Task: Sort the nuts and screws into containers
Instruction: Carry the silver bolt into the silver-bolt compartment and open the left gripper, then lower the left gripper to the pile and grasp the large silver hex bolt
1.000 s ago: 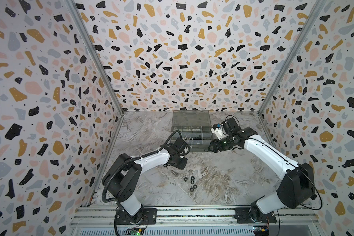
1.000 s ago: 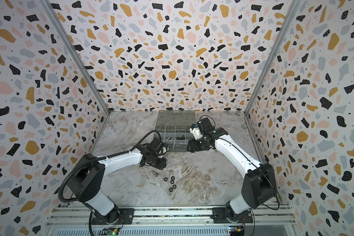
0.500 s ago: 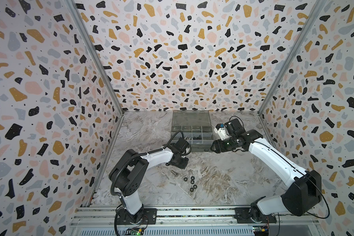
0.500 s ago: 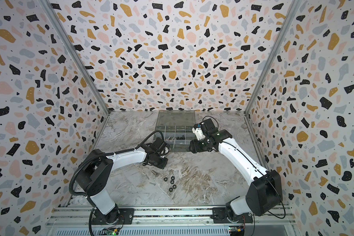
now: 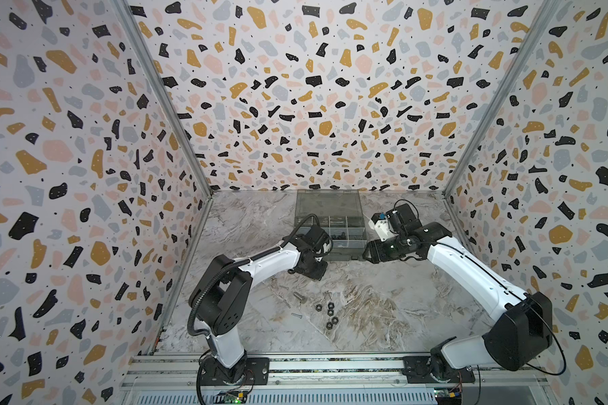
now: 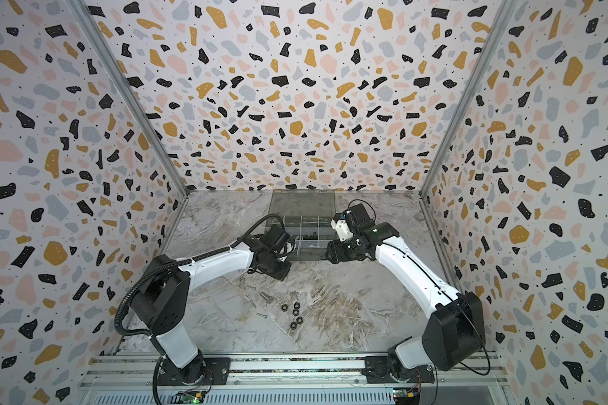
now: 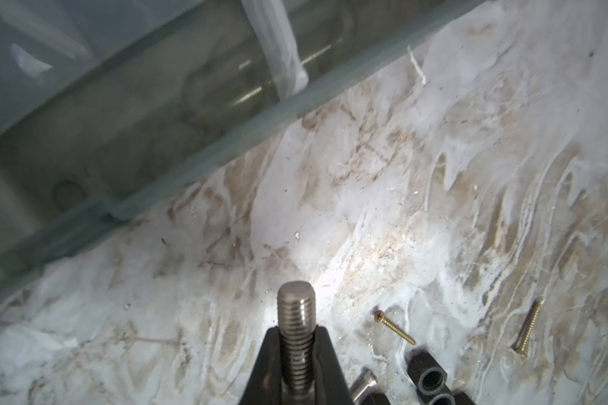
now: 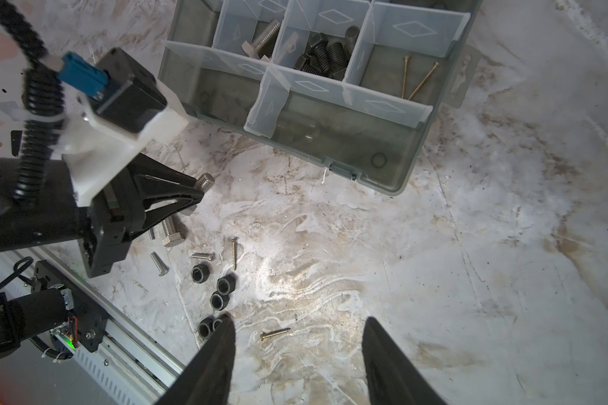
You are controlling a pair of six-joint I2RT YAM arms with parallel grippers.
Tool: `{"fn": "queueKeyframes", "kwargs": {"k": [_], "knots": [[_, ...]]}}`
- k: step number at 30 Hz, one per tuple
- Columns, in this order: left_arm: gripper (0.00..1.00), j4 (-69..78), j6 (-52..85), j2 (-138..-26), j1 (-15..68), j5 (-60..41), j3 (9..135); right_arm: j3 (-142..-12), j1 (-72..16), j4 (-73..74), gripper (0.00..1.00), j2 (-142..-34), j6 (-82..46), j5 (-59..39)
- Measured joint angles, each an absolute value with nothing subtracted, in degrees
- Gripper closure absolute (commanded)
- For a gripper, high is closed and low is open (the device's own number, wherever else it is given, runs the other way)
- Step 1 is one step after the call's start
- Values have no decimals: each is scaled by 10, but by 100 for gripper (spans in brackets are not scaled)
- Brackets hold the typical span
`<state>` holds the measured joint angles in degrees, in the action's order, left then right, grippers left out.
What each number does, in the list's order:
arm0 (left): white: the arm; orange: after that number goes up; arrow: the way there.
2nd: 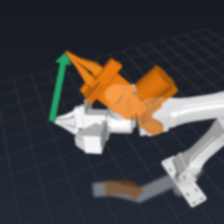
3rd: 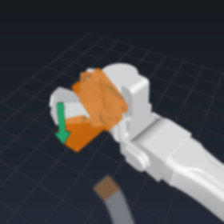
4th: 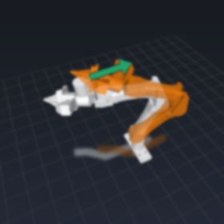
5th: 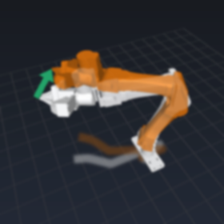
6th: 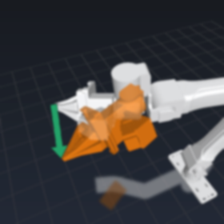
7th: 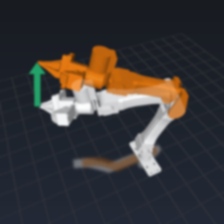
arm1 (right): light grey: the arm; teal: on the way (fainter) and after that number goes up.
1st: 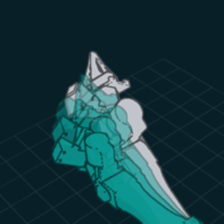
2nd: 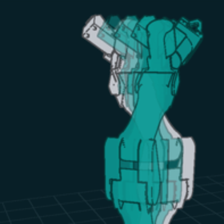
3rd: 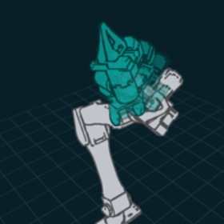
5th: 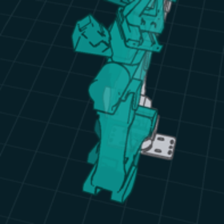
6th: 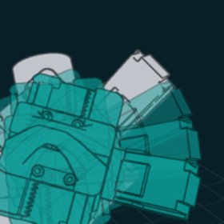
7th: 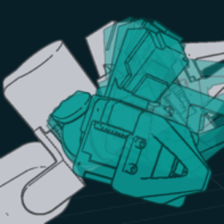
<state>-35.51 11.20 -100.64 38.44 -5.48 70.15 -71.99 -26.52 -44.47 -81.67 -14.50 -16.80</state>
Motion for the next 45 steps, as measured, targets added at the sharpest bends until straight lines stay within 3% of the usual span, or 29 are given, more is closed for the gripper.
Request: {"fn": "queueKeyframes", "kwargs": {"k": [10,26,28,31,33,40,45], "knots": [[92,-405,98,-1029,366,-33,819,-720,-251,-445,40,-817,-145,-166],[89,-420,96,-1223,303,-26,1067,-734,-229,-452,40,-817,-145,-156],[83,-421,96,-1240,302,-29,1080,-738,-225,-455,40,-817,-145,-154],[59,-424,94,-1260,300,-32,1099,-742,-220,-457,40,-817,-145,-151],[49,-424,96,-1267,299,-38,1107,-742,-218,-458,40,-817,-145,-149],[46,-421,98,-1241,296,-41,1087,-744,-217,-461,40,-820,-144,-148],[46,-421,98,-1109,295,-40,955,-748,-217,-458,40,-836,-139,-162]]}}
